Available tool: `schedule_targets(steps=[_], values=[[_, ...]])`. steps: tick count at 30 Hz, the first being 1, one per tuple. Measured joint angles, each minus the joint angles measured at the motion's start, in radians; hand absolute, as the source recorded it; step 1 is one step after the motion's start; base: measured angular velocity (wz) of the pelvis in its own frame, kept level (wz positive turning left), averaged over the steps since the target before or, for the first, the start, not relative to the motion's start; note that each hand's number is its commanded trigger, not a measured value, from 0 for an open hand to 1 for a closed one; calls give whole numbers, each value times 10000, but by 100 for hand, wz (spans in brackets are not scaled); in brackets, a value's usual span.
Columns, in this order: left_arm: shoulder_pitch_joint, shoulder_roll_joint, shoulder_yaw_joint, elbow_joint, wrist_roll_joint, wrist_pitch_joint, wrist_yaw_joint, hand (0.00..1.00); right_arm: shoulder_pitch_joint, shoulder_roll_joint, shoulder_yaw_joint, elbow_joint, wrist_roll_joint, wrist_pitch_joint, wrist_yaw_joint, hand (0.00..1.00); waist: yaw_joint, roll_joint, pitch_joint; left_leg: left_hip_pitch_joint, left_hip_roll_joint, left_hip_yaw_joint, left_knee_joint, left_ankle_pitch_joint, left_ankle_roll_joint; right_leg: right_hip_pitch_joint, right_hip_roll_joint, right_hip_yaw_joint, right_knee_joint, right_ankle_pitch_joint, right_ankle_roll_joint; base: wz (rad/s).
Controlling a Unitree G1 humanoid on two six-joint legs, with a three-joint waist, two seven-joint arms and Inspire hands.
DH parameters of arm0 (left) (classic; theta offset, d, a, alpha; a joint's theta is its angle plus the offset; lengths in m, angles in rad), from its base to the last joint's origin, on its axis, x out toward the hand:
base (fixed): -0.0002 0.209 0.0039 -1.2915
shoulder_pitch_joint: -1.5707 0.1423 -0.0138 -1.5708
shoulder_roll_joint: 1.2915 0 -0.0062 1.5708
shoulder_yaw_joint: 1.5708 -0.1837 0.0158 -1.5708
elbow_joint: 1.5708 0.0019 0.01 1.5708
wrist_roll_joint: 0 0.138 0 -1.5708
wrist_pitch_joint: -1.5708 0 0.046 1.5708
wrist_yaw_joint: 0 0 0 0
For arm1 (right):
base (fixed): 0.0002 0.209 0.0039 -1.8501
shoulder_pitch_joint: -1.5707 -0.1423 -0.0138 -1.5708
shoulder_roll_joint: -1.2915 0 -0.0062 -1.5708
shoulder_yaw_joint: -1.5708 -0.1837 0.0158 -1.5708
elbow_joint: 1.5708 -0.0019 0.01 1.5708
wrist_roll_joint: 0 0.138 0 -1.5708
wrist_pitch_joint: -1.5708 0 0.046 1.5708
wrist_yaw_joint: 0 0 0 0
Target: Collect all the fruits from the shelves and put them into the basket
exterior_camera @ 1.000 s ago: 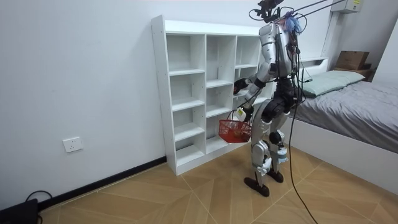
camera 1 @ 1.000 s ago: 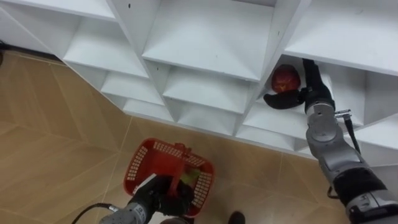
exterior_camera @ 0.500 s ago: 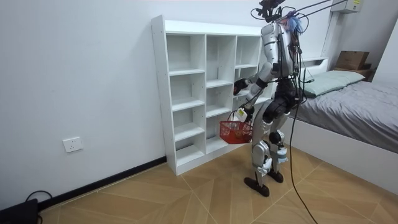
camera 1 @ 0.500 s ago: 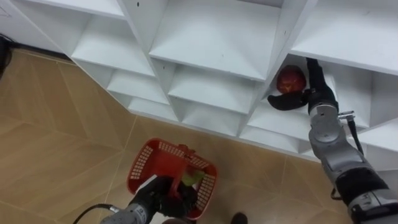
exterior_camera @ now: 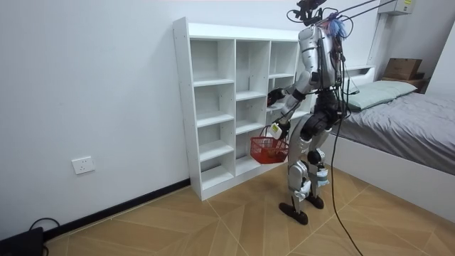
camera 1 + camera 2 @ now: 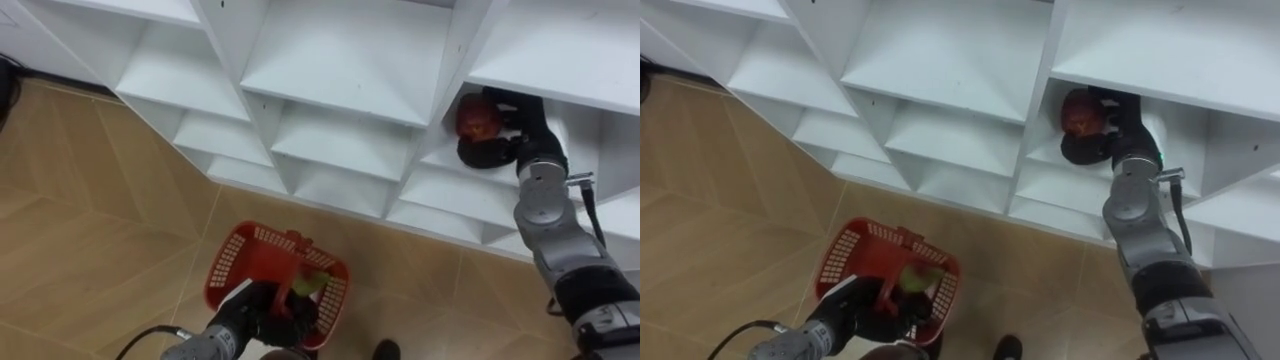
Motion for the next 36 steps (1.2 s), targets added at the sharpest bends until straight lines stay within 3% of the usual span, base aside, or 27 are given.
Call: schedule_targets(steps=[21, 32, 36], values=[[-10, 13, -17, 172, -165, 0, 58, 100, -10, 151, 27, 225, 146, -41, 121, 100, -46, -29, 17, 226, 33, 118, -74, 2, 2, 277, 58, 39, -295, 14, 25, 0], [-87, 81, -2, 198, -488, -2, -32, 100, -72, 136, 40, 198, 91, 44, 1032, 100, -122, -163, 27, 581, 53, 260, -285, 7, 10, 508, 99, 191, -351, 61, 48, -3], [-88, 85, 95, 180, -474, -15, -21, 100, 28, 245, 41, -118, -296, 252, 1374, 100, -266, -230, 15, 639, 50, 273, -280, 7, 10, 562, 99, 218, -345, 63, 52, 0]])
